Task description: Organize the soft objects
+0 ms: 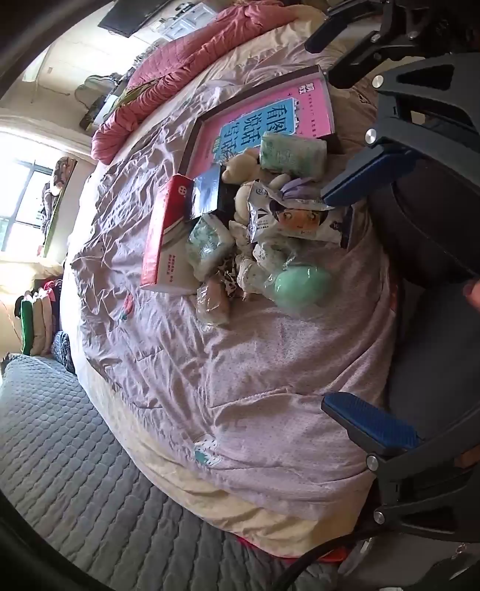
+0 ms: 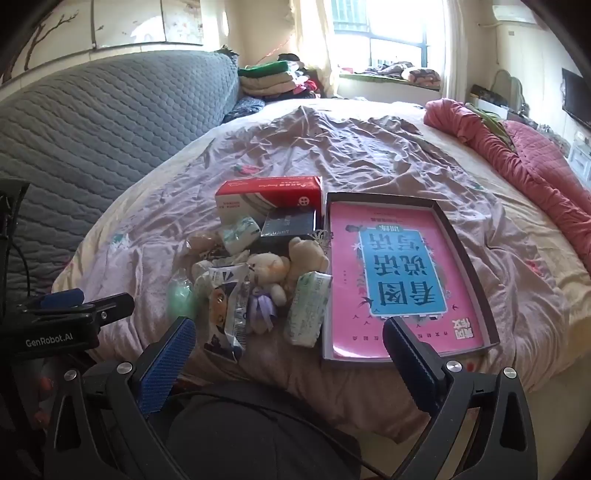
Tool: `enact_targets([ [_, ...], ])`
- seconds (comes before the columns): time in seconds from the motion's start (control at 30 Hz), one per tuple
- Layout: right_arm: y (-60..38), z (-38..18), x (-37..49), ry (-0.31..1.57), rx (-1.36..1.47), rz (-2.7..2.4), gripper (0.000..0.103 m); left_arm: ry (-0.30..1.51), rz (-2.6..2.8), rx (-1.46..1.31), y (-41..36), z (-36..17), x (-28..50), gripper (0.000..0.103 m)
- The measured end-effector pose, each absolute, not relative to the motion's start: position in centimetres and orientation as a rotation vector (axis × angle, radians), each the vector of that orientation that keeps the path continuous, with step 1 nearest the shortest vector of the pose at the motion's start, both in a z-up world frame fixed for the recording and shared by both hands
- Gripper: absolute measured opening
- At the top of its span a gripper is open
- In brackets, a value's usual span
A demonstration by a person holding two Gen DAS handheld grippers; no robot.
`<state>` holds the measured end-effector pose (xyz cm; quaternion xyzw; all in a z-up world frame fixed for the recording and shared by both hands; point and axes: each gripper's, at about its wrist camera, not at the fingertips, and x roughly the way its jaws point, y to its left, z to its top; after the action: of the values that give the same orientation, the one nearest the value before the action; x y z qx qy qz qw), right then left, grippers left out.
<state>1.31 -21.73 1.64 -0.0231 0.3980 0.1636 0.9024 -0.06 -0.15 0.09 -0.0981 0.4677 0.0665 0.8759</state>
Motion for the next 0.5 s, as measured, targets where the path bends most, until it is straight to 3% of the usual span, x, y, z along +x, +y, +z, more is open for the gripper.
enact_targets([
  [0.5,-22.0,2.6,0.7,0.798,-0.051,0.317,0.101,0.966,0.128,-0.132,-2.7,0.5,-0.5,0.101],
])
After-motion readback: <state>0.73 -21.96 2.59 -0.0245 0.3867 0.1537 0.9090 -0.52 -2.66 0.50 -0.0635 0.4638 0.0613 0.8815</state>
